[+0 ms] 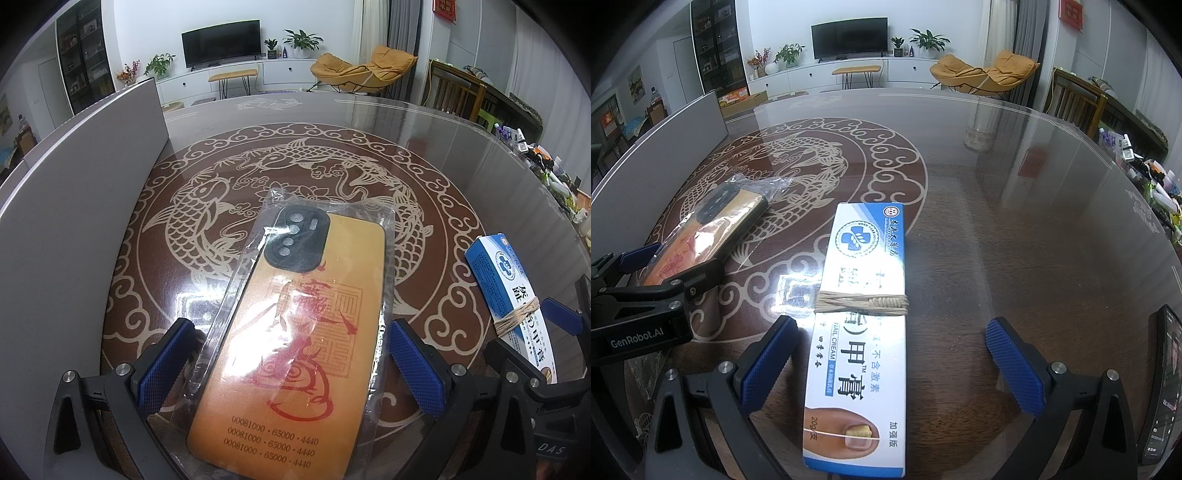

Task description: Organize objects

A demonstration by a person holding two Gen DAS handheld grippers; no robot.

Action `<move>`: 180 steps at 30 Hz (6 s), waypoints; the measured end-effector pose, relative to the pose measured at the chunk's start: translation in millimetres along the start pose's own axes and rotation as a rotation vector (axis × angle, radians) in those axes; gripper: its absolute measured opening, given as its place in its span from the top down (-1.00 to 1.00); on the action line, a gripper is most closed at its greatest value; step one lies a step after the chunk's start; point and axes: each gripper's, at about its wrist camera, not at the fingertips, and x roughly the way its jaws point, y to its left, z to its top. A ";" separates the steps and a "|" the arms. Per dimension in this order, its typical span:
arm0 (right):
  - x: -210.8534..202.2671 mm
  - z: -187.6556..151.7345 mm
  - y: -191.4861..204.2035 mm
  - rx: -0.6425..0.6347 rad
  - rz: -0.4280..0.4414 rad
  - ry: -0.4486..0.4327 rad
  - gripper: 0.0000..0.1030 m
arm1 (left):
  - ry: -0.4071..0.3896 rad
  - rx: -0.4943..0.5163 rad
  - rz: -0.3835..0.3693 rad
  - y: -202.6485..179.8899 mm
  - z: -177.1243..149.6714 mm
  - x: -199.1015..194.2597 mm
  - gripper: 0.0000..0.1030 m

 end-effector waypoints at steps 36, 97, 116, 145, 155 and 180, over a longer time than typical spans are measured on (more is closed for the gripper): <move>-0.1 0.0 -0.9 0.001 0.001 0.001 -0.99 | 0.000 0.000 0.000 -0.4 -0.1 0.4 -1.00; -0.6 -0.8 -1.1 0.001 0.001 0.002 -1.00 | -0.001 0.000 0.000 -0.2 -0.4 0.6 -1.00; -0.7 -0.9 -1.3 0.002 0.002 0.002 -1.00 | -0.001 0.001 0.000 -0.3 -0.4 0.6 -1.00; -0.8 -0.7 -1.1 0.002 0.001 0.002 -1.00 | 0.000 0.001 0.000 -0.5 -0.4 0.7 -1.00; -0.8 -1.3 -1.4 0.002 0.001 0.003 -1.00 | 0.000 0.001 0.000 -0.5 -0.5 0.6 -1.00; 2.0 25.2 -4.2 -0.145 0.099 0.181 0.13 | 0.272 0.127 -0.062 -0.4 23.6 10.4 -0.81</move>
